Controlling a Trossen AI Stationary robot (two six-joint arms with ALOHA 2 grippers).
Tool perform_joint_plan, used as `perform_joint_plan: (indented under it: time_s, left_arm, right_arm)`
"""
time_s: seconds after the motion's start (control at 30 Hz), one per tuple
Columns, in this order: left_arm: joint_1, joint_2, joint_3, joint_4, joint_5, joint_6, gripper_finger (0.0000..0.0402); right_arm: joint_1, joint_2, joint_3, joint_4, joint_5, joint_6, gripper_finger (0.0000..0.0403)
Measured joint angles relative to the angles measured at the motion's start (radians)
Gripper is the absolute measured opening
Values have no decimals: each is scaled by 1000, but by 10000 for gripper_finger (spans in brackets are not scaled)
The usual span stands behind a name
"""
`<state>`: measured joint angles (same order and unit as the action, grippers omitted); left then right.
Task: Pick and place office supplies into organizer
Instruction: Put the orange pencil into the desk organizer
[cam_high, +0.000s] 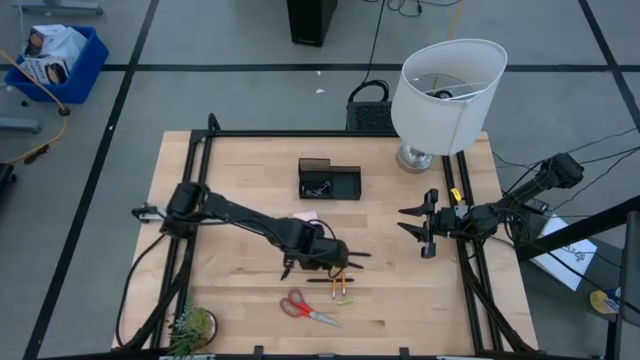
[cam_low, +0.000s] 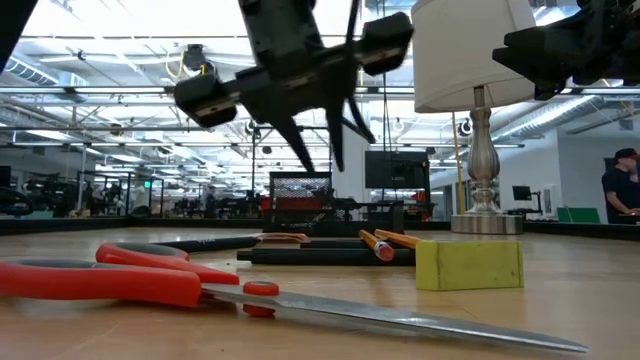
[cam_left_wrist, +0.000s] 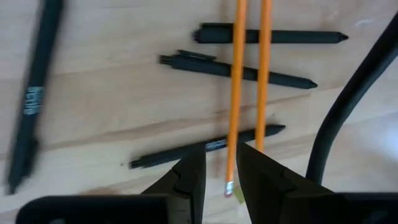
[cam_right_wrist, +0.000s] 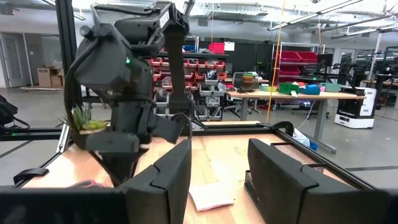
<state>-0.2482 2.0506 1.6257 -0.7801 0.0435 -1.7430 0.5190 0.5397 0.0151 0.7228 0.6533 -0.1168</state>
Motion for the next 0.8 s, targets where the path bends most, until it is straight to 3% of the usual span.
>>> perform_joint_plan:
  time_s: [0.57, 0.8]
  left_arm:
    - [-10, 156, 196, -95, 23, -5, 93]
    - [-37, 157, 204, -107, -56, 1, 93]
  right_arm:
    - [0, 0, 0, -1, 0, 0, 153]
    - [0, 0, 0, -1, 0, 0, 153]
